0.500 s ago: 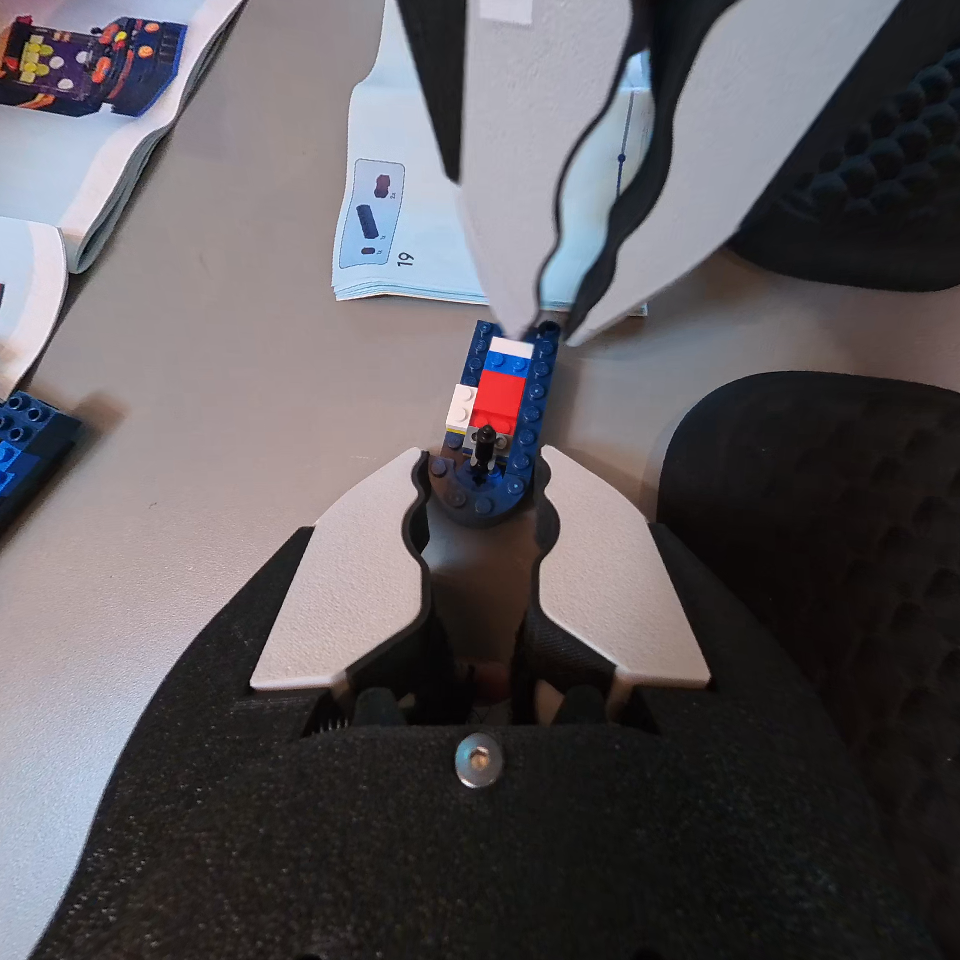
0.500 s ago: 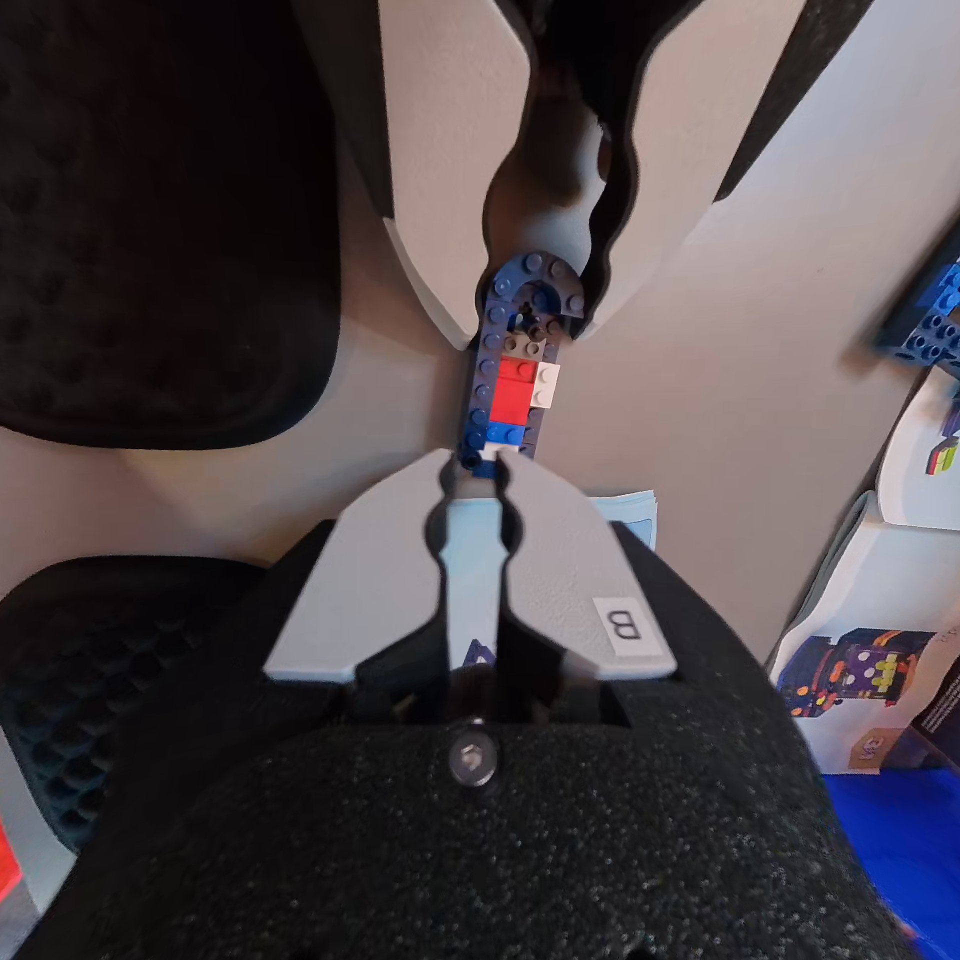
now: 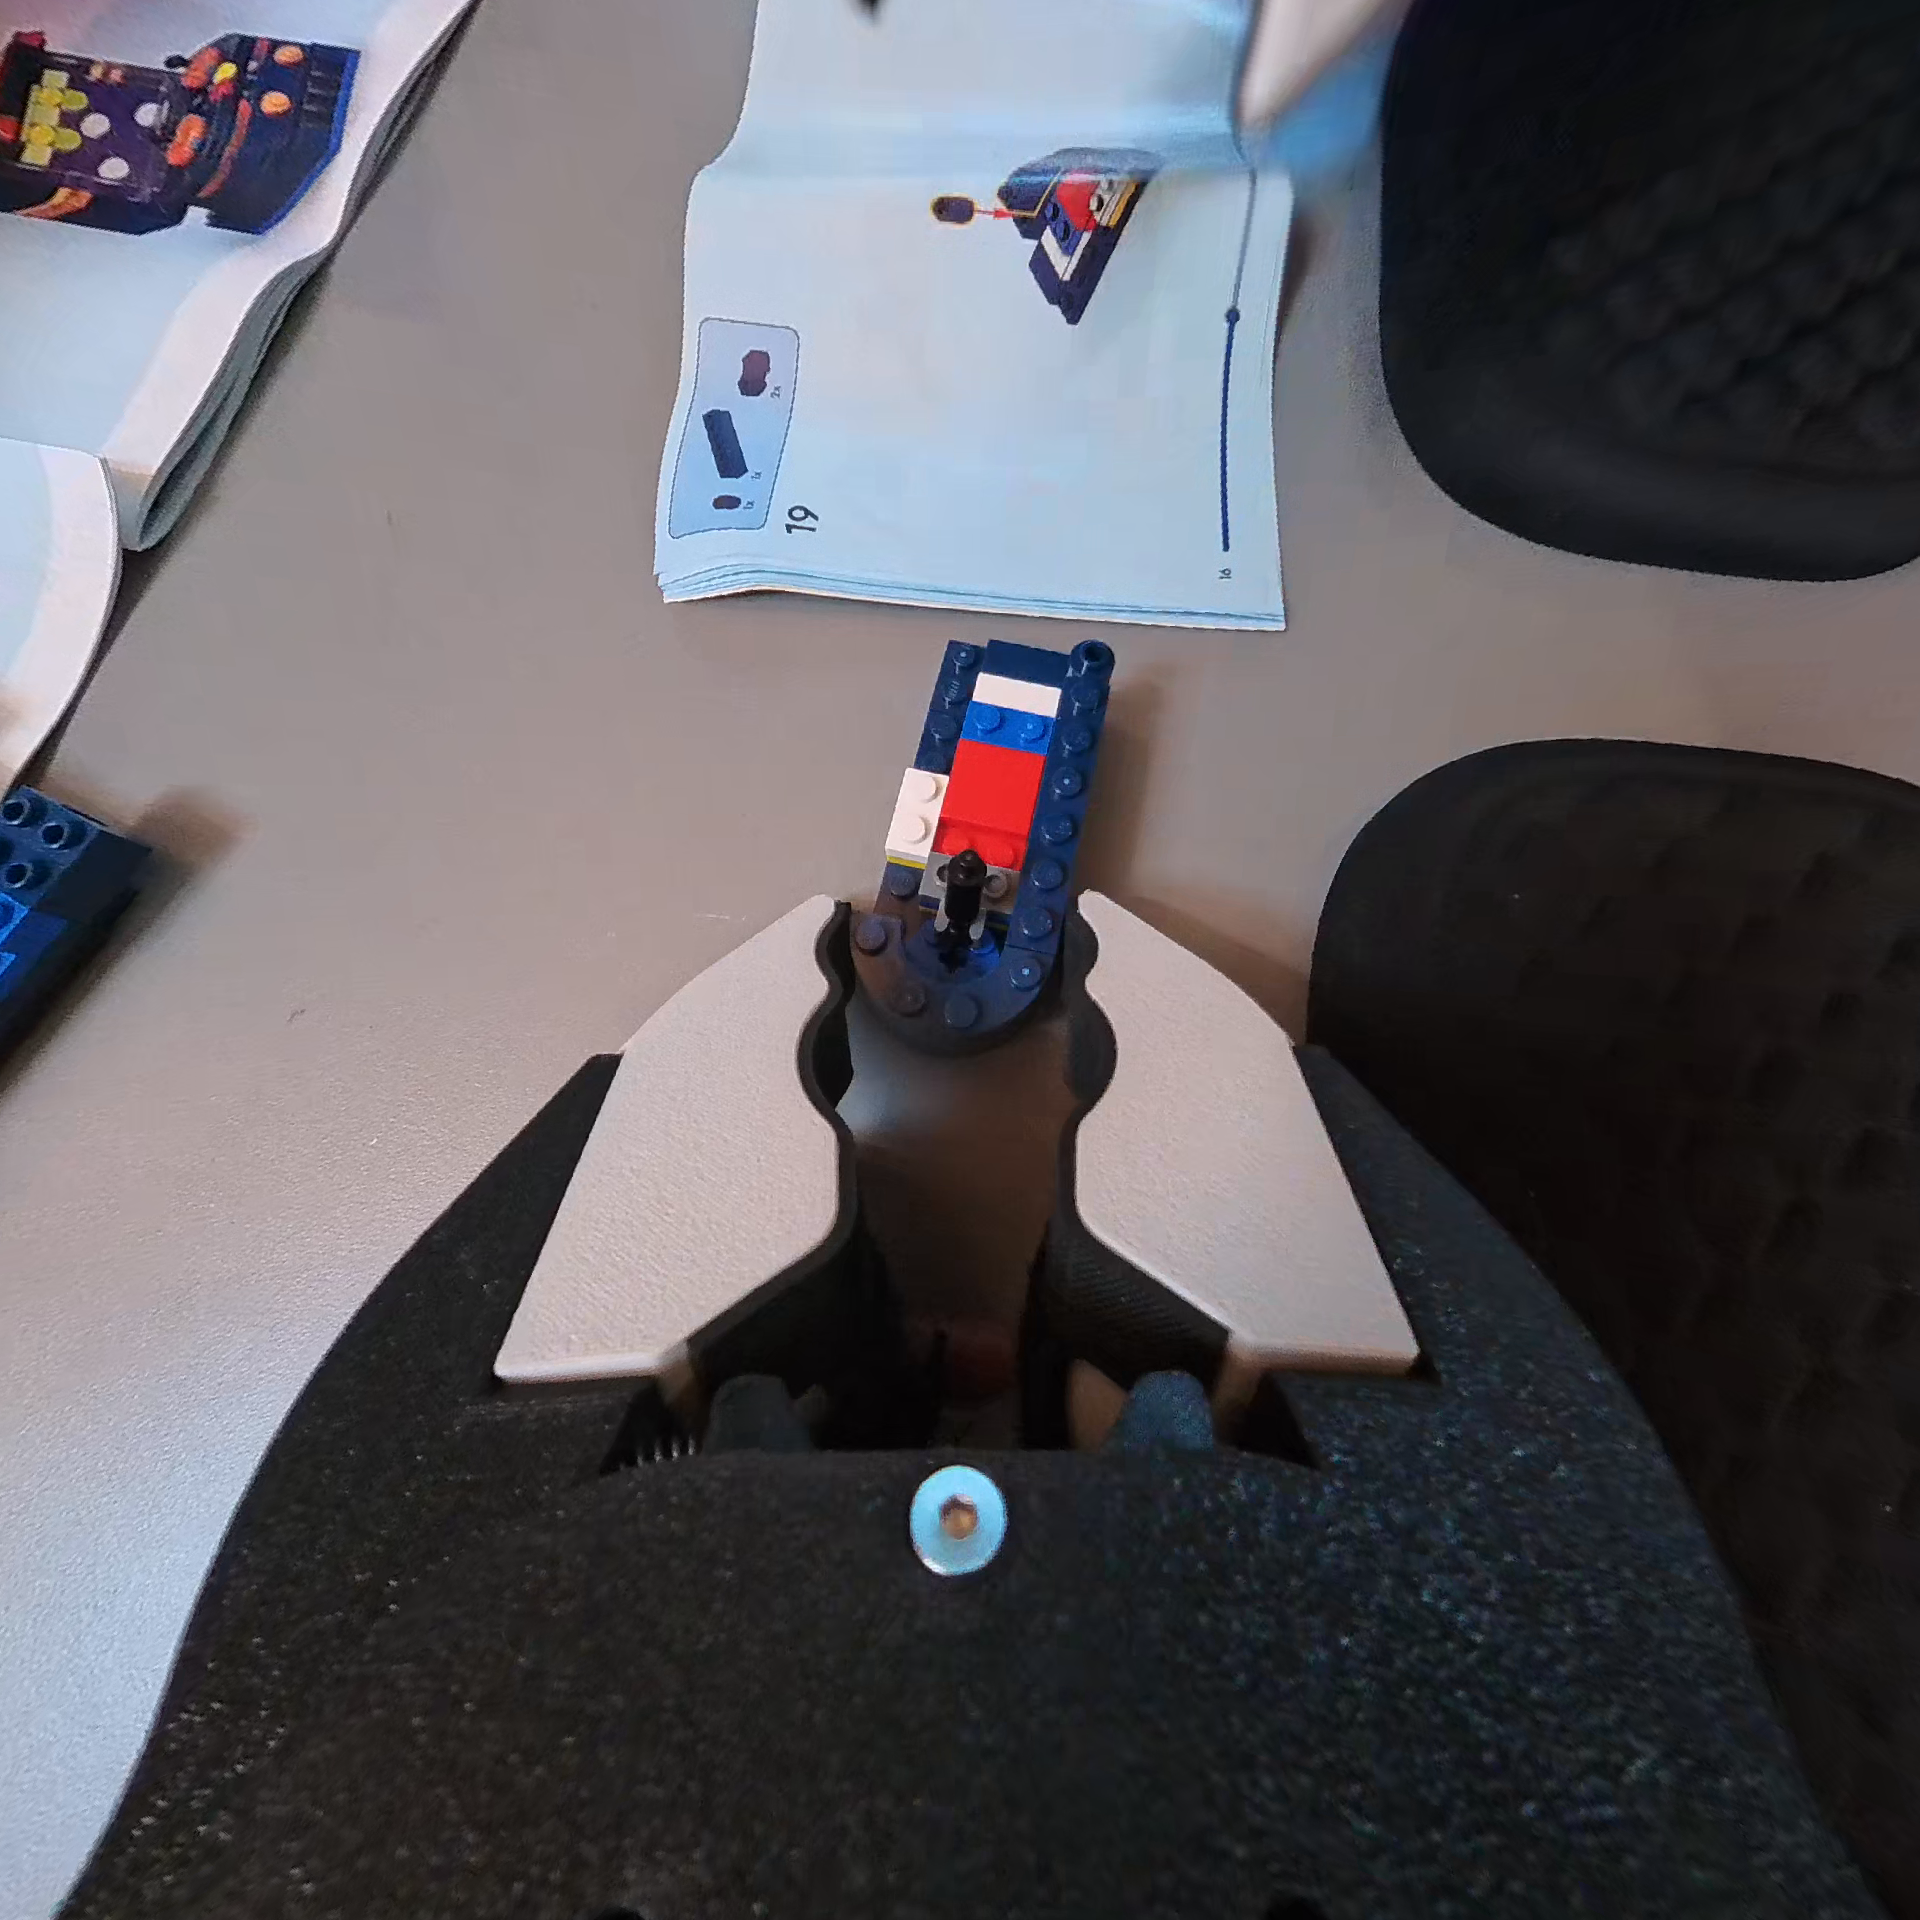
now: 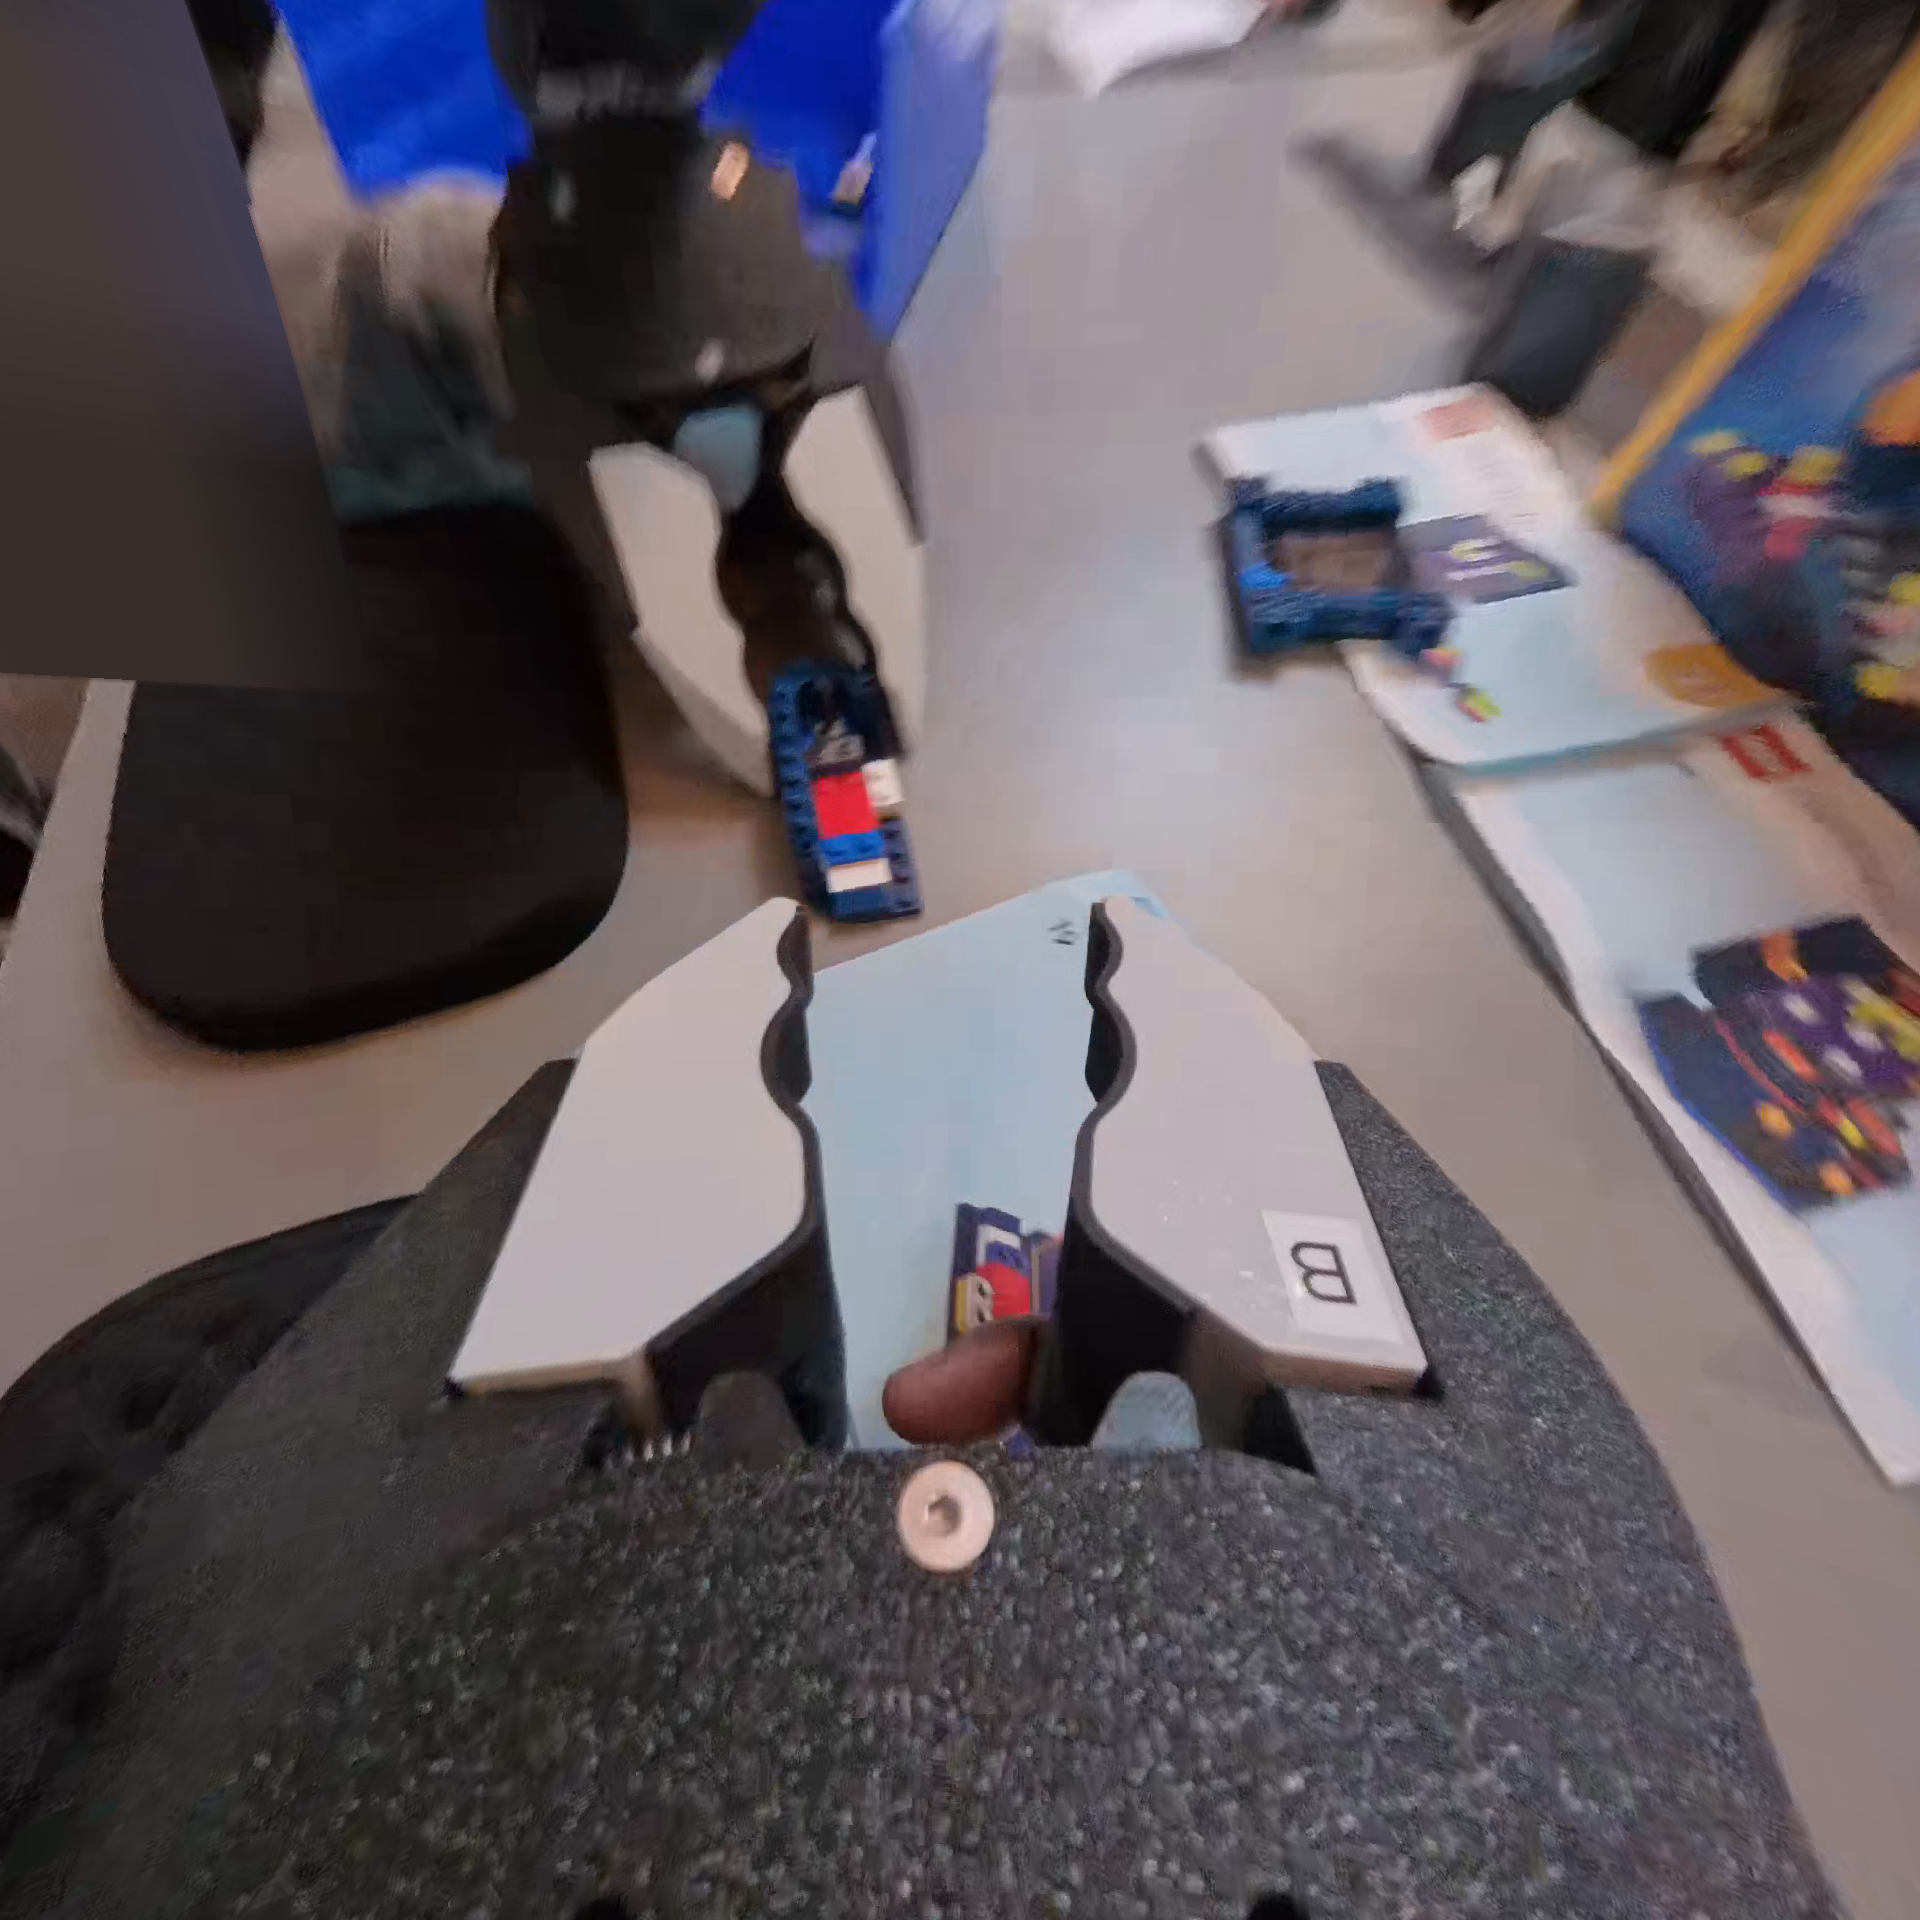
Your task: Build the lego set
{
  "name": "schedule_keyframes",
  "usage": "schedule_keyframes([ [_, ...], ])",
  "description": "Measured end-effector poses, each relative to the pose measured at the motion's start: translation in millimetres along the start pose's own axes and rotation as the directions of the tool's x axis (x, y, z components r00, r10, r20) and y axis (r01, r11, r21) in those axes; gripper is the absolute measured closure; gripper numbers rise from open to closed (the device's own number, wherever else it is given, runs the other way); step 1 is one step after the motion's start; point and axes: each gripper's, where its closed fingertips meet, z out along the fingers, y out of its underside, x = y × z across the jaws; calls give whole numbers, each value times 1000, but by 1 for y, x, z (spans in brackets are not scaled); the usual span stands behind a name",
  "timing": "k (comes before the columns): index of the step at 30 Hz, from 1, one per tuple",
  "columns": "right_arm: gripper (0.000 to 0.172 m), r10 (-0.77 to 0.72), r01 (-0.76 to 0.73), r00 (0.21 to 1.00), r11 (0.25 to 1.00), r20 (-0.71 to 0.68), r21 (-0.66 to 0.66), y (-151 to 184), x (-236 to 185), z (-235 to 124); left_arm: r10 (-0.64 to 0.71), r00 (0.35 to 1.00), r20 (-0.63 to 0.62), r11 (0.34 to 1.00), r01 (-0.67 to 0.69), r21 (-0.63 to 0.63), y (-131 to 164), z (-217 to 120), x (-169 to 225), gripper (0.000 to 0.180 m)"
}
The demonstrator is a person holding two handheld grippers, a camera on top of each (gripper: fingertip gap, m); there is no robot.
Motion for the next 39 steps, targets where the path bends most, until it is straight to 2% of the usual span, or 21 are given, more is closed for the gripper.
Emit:
schedule_keyframes([
  [3,127,135,-98,983,961,-128,260,4,31,-34,5,1000,-3,1000,-5,0,0,0,1,140],
  [4,136,203,-137,963,934,-175,330,10,43,-46,6,1000,5,1000,-6,-1,0,0,0,135],
  [5,153,278,-197,939,918,-204,343,17,54,-56,-3,1000,22,1000,4,-1,0,0,-3,129],
  [6,159,305,-234,929,922,-208,310,23,58,-62,-12,999,31,1000,12,-3,0,1,-5,123],
  [8,172,261,-214,940,953,-221,215,34,59,-71,-33,998,47,999,33,-2,0,0,-9,108],
  [9,172,227,-192,949,967,-220,169,38,55,-73,-39,997,64,999,37,23,-3,-2,-12,105],
  [12,172,142,-143,983,990,-117,1,54,27,-60,-34,986,162,982,3,191,-29,-22,-25,102],
  [14,172,81,-89,991,993,-107,-76,65,16,-48,-72,965,250,944,-15,330,-61,-44,-29,102],
  [15,172,45,-55,994,993,-98,-101,68,11,-43,-83,957,279,913,-39,406,-82,-55,-24,107],
  [17,172,20,-31,997,990,-76,-138,73,3,-33,-113,939,326,842,-84,533,-123,-69,-10,132],
  [18,172,24,-36,998,979,-59,-200,83,-1,-30,-142,936,323,818,-73,571,-137,-68,-2,146],
  [19,171,24,-37,998,964,-54,-264,93,-3,-28,-159,950,269,818,-26,574,-146,-56,11,155],
  [21,172,22,-31,999,965,-36,-260,90,-9,-27,-162,985,61,845,106,524,-154,-25,44,164],
  [23,172,1,-14,999,967,-52,-253,90,-11,-25,-182,980,-85,826,200,526,-159,-4,65,171],
  [26,172,-93,67,992,960,-84,-273,89,-13,-25,-204,979,-24,884,195,426,-135,28,56,173],
  [31,172,-190,165,980,938,-55,-305,88,-23,-22,-214,977,-2,922,202,329,-121,44,54,173],
  [36,172,-196,172,979,936,-50,-307,87,-25,-22,-164,986,14,978,161,132,-99,65,62,176],
  [39,172,-198,176,979,936,-45,-306,87,-25,-22,-152,988,31,986,149,80,-92,70,62,179],
])
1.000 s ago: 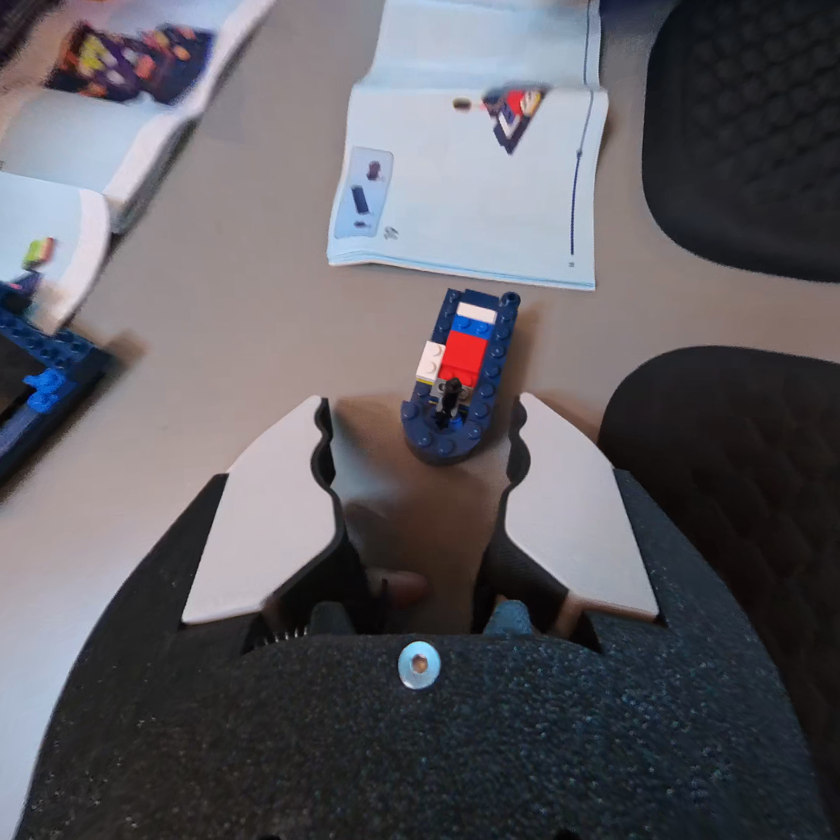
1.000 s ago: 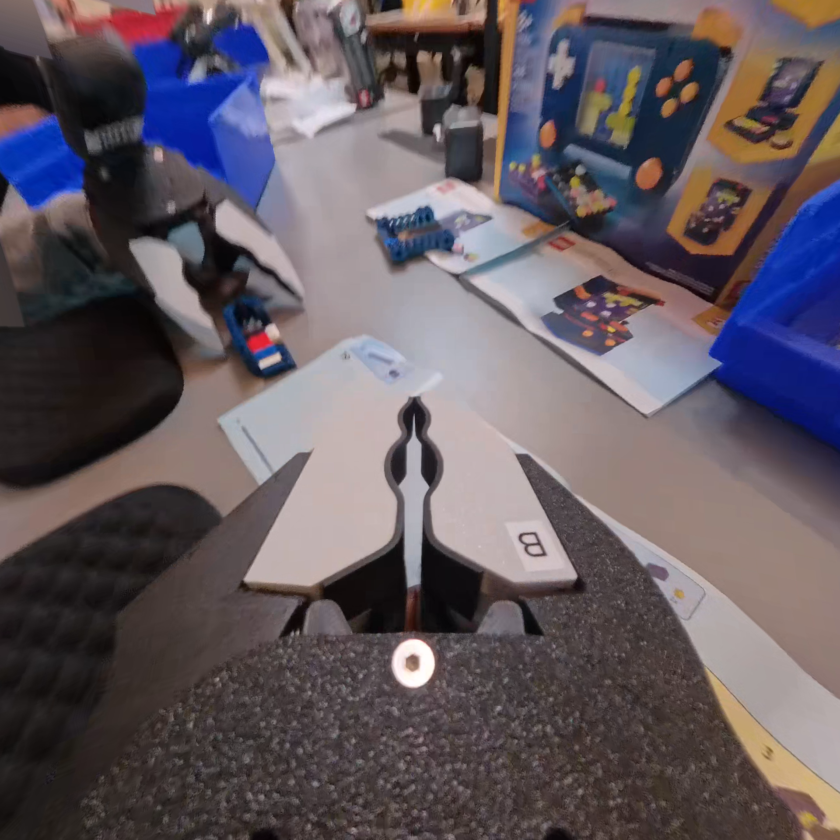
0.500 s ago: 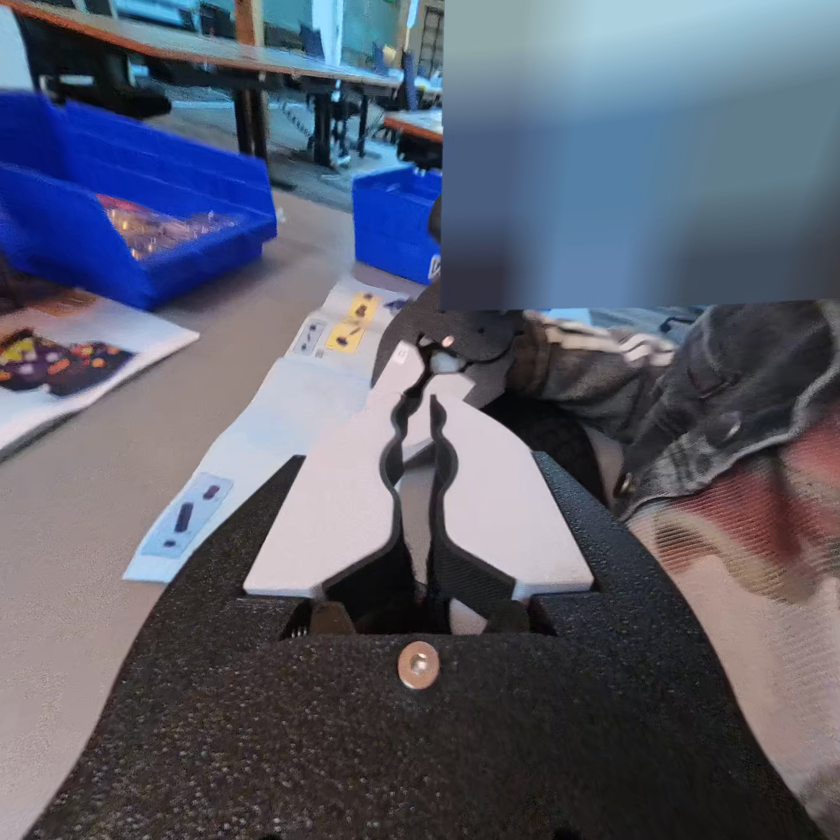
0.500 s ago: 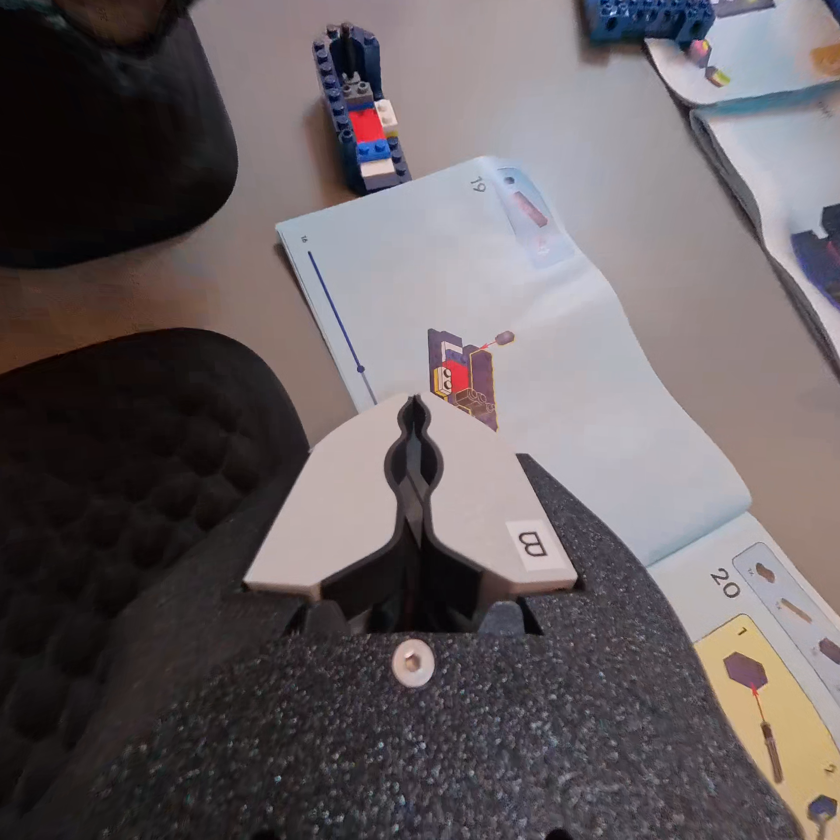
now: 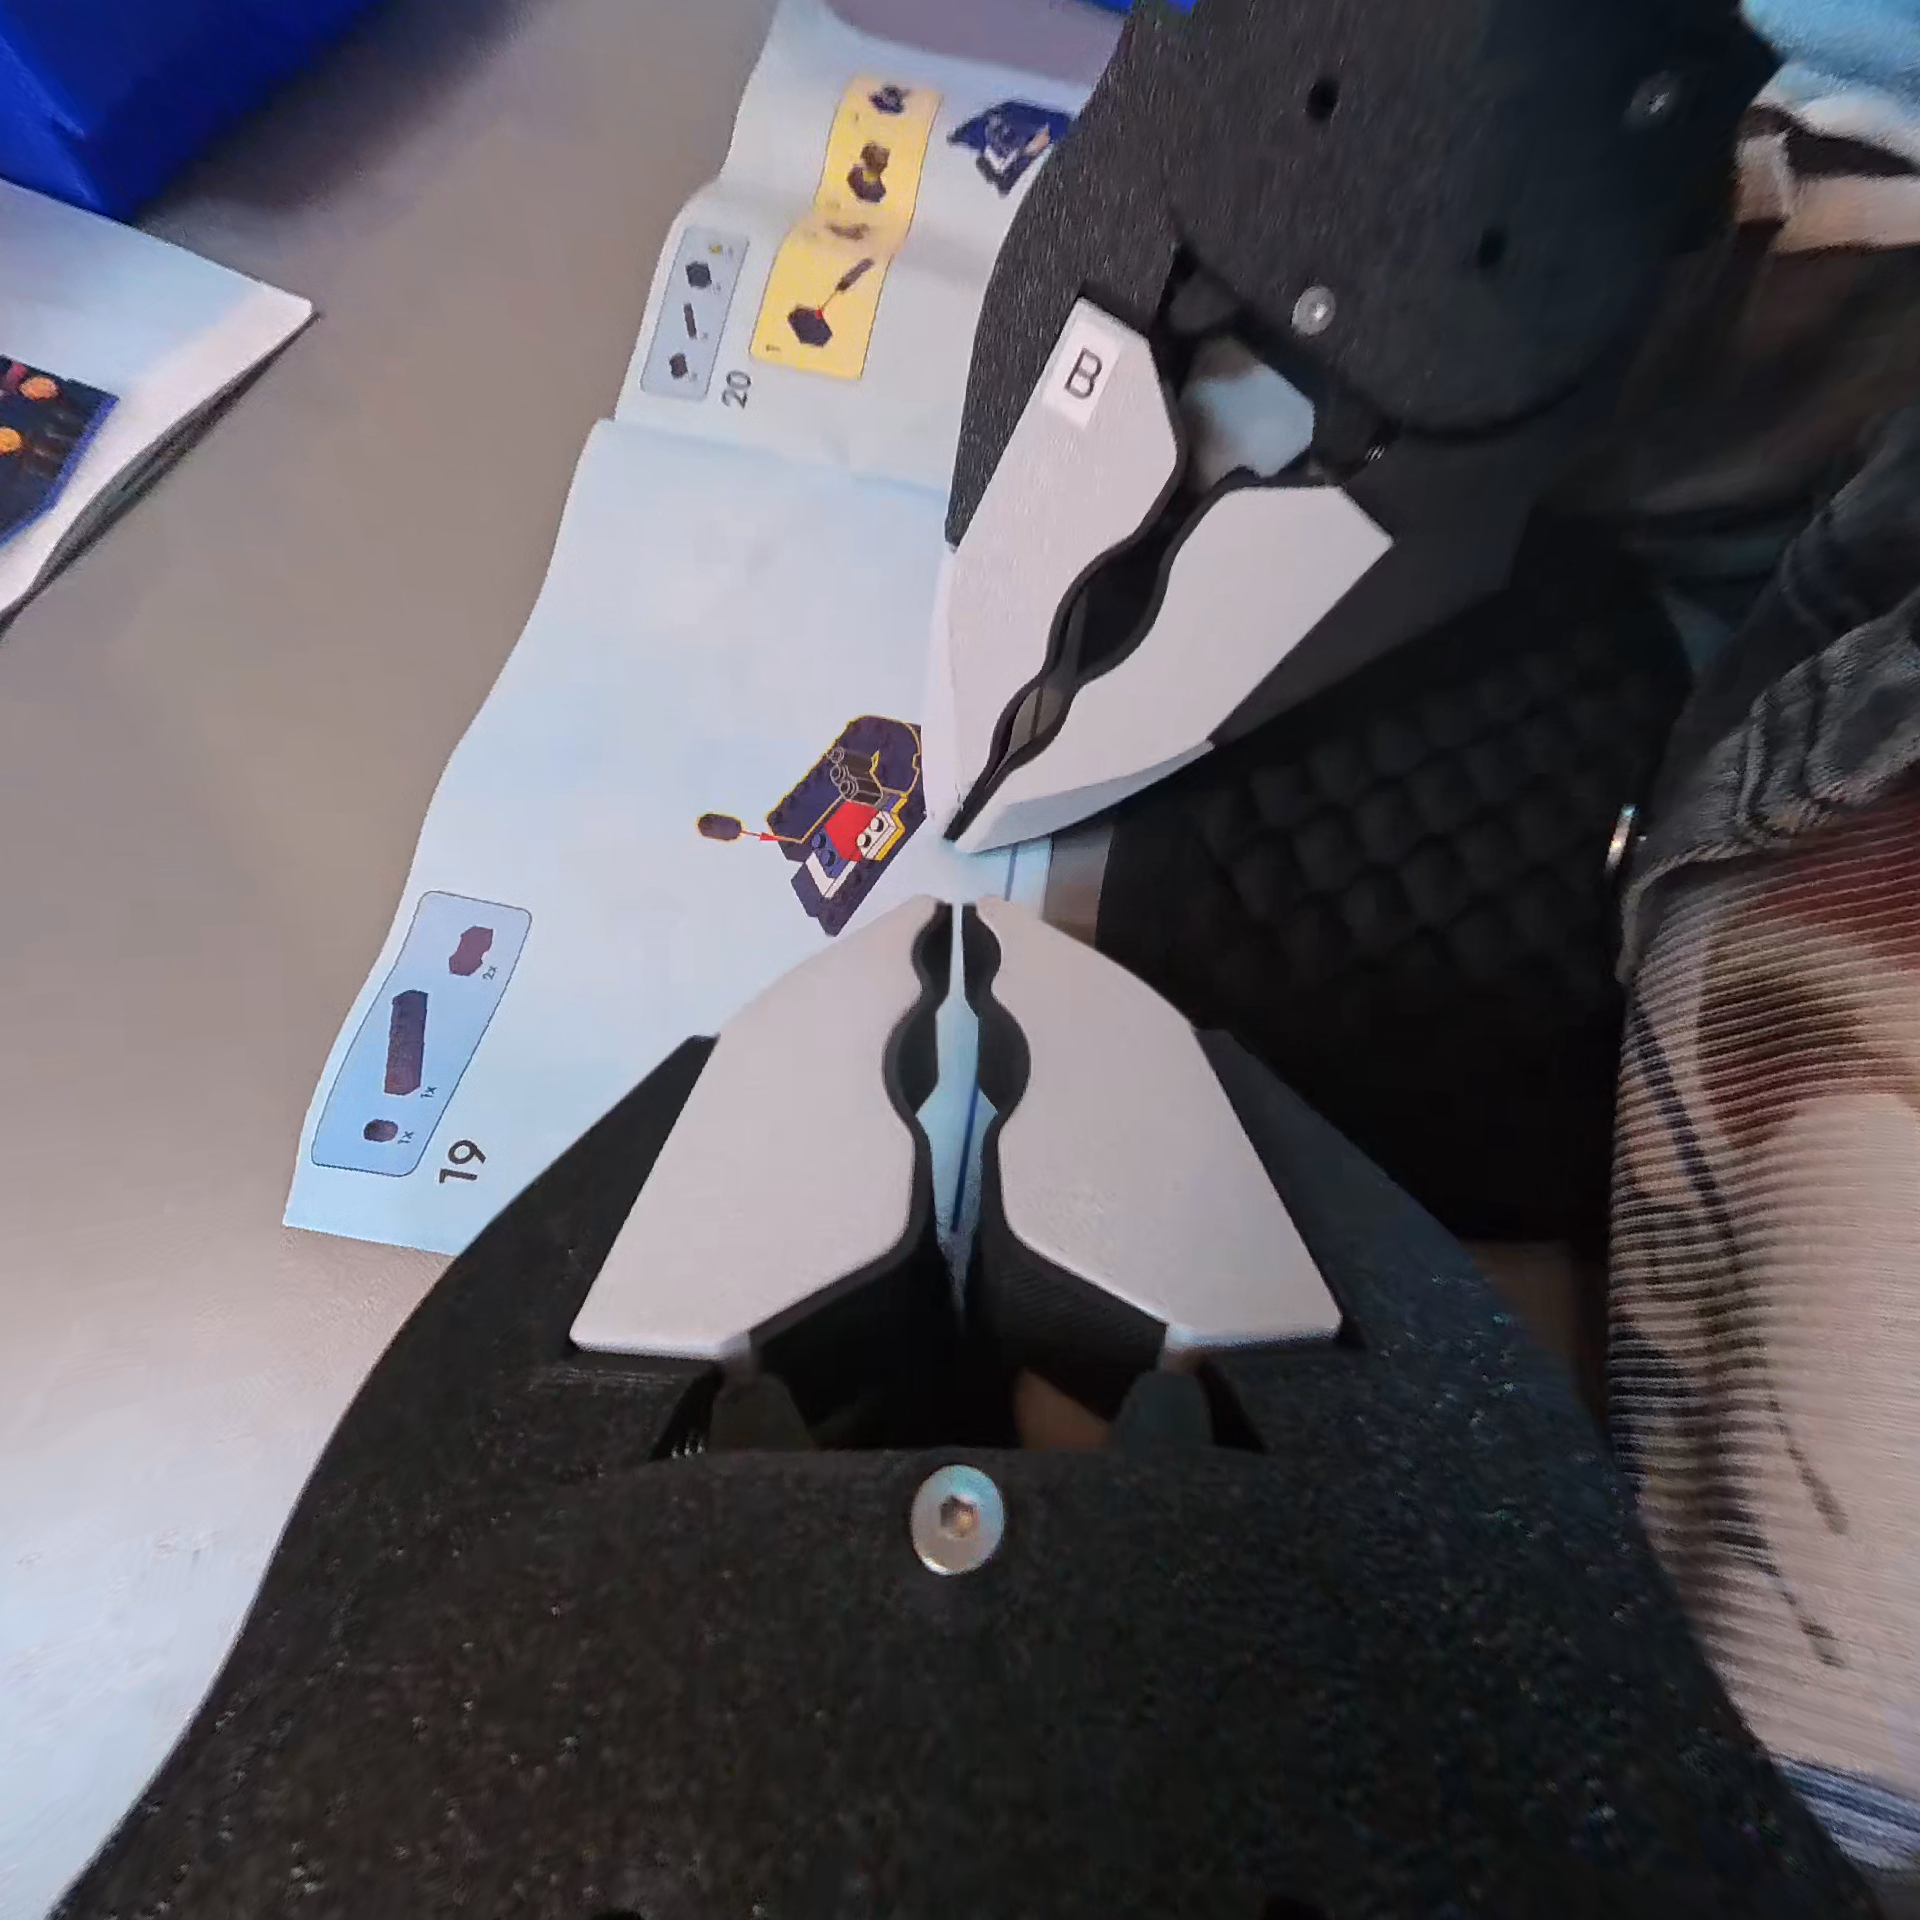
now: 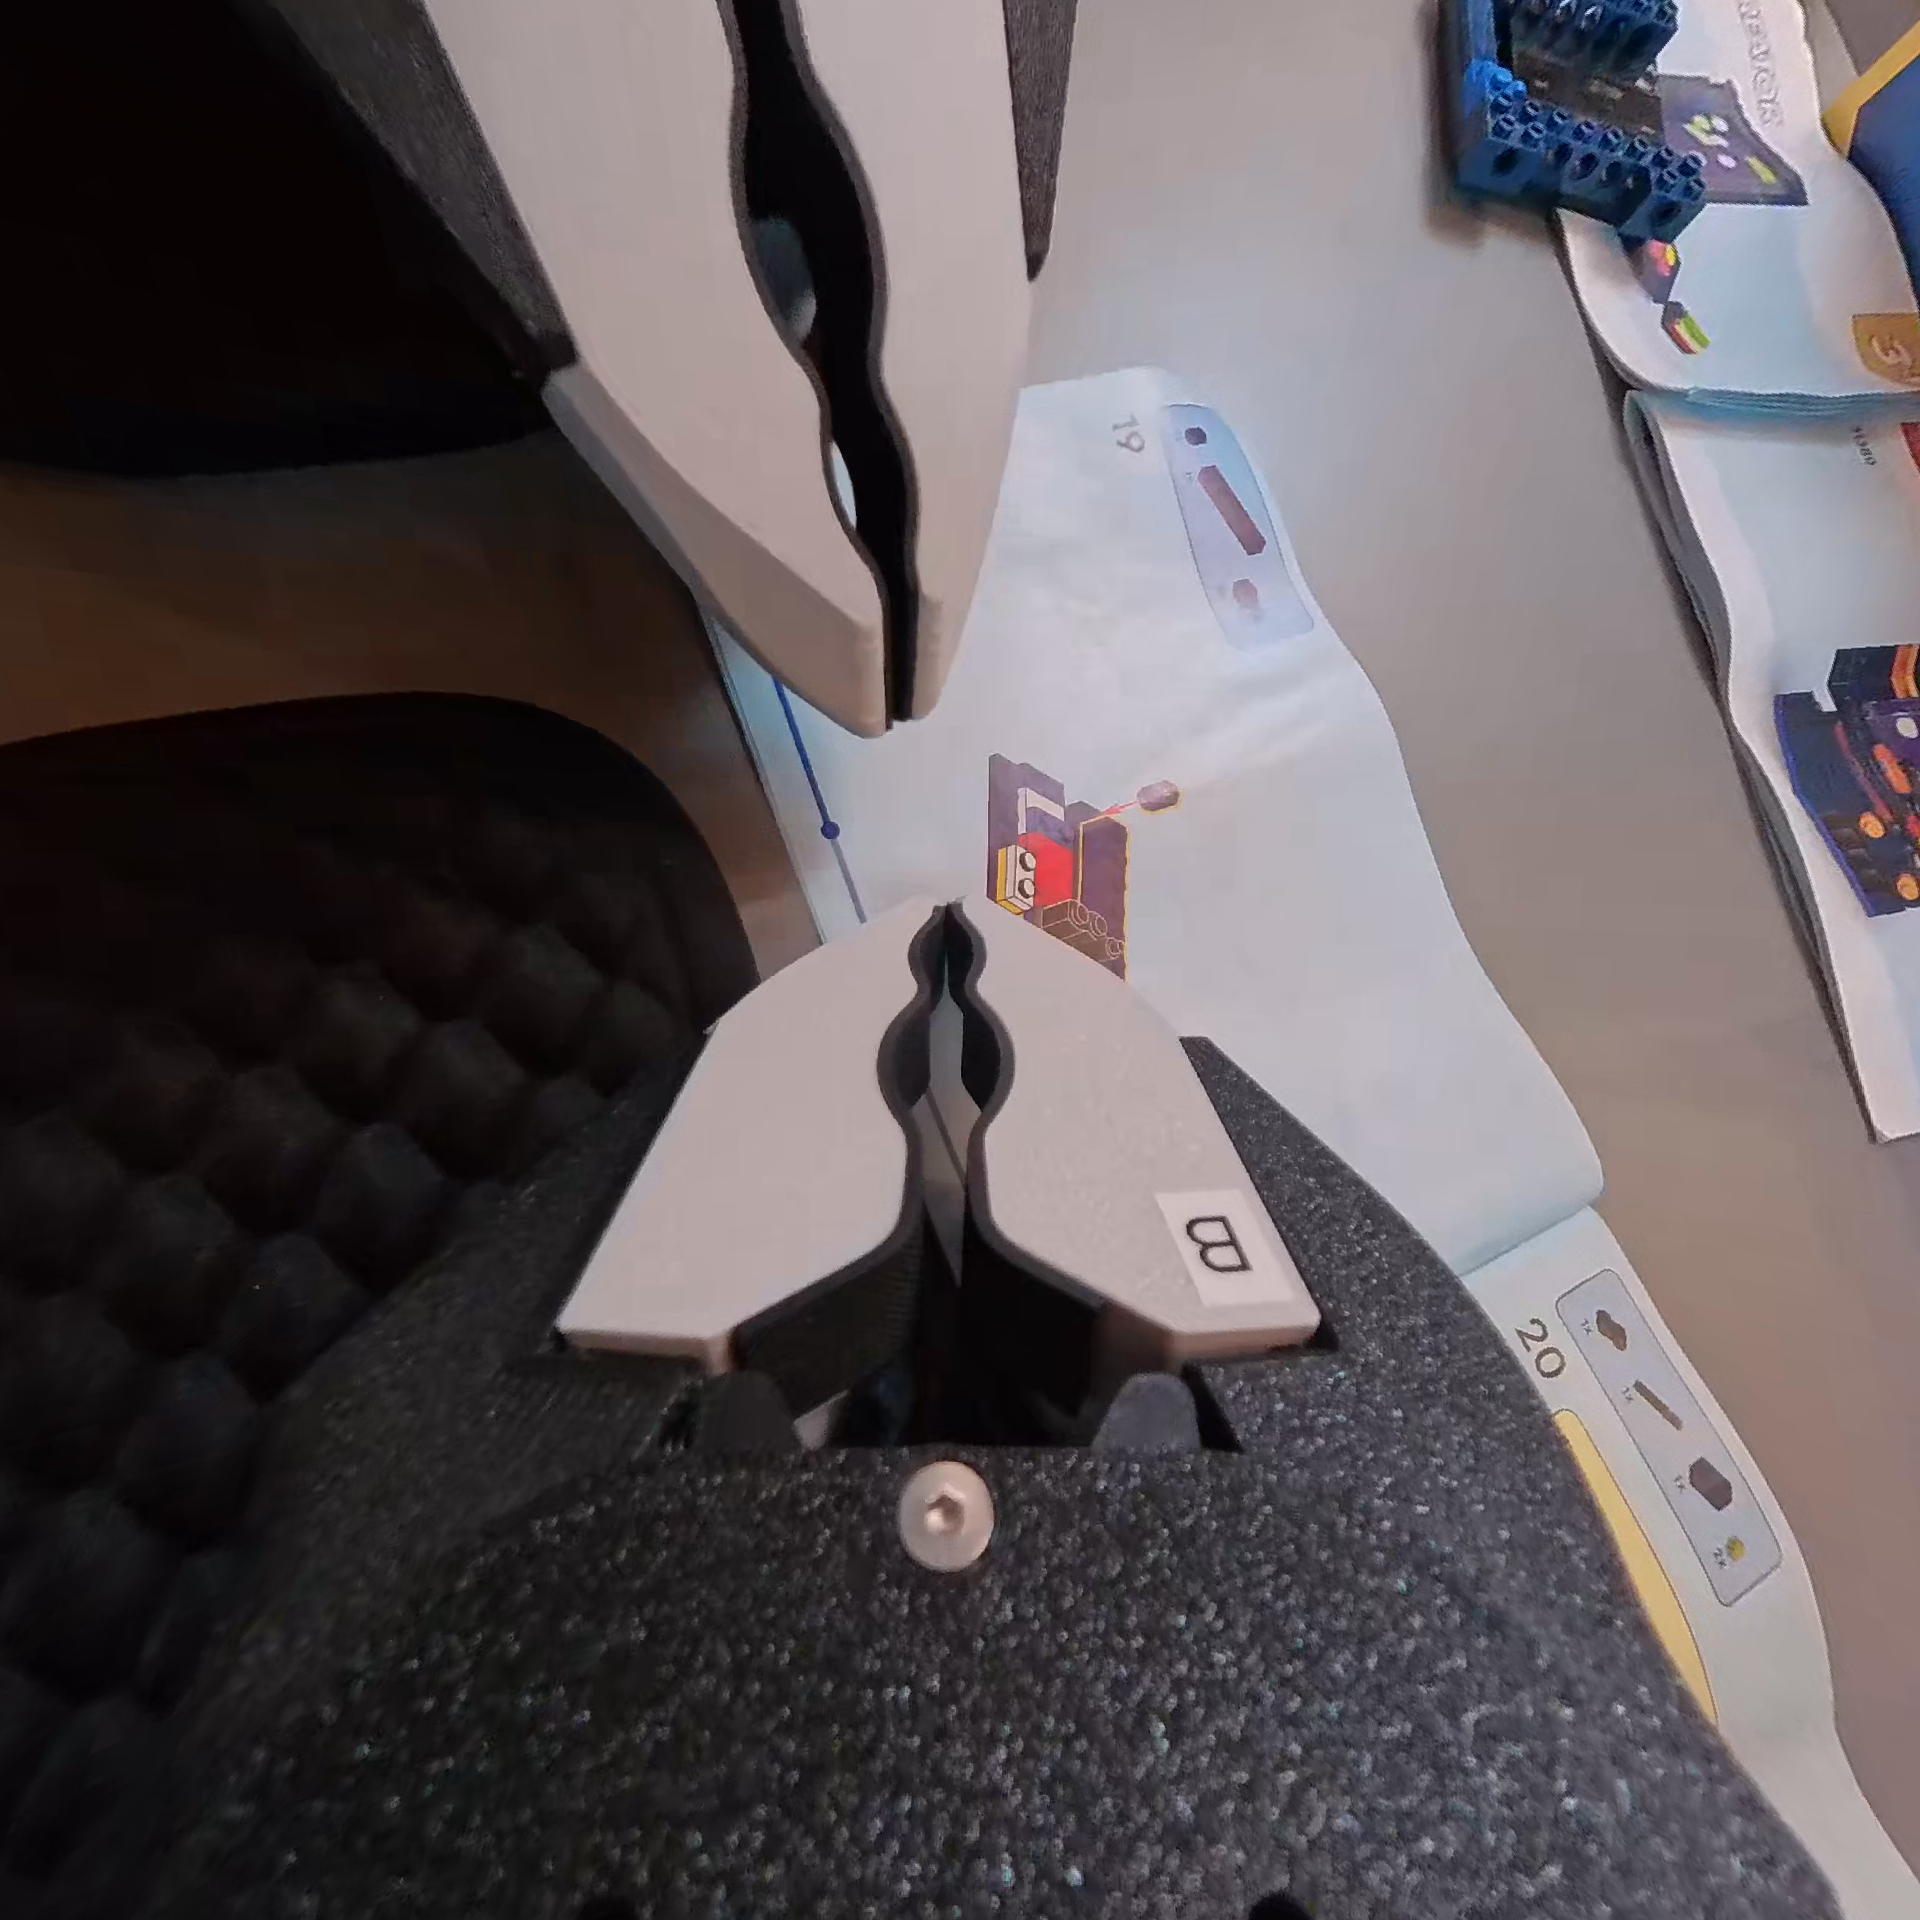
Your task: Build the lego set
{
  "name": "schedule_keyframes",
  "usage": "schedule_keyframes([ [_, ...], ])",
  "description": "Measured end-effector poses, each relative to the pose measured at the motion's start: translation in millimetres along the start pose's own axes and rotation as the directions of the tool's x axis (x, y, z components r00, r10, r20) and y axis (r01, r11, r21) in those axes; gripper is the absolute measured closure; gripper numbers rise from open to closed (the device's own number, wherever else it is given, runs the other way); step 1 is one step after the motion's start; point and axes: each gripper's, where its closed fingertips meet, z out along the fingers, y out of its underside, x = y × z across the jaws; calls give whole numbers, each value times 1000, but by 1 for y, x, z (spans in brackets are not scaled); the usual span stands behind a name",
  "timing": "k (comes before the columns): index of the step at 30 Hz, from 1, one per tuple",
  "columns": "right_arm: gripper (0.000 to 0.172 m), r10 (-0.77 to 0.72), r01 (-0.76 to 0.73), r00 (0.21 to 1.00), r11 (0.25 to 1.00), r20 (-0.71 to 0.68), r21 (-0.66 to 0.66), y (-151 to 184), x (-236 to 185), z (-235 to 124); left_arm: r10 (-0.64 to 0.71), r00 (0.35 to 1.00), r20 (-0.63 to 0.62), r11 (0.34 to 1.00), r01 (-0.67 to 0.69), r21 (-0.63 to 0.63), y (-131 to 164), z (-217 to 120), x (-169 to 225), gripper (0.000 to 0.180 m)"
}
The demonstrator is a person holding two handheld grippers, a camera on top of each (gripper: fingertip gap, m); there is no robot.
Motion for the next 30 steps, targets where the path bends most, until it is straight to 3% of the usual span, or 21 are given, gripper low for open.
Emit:
schedule_keyframes([
  [3,172,-3,3,1000,1000,3,0,0,-1,0,29,999,17,987,-26,-159,22,7,-1,179],
  [5,172,-3,3,1000,1000,3,-1,0,-1,0,48,998,35,983,-41,-178,25,7,-3,179],
  [11,172,1,-1,1000,1000,12,2,0,-2,0,0,1000,-9,984,-1,-176,25,6,-2,179],
  [30,172,16,-16,1000,1000,20,4,0,-2,0,24,1000,0,984,-24,-177,26,6,-1,178],
])
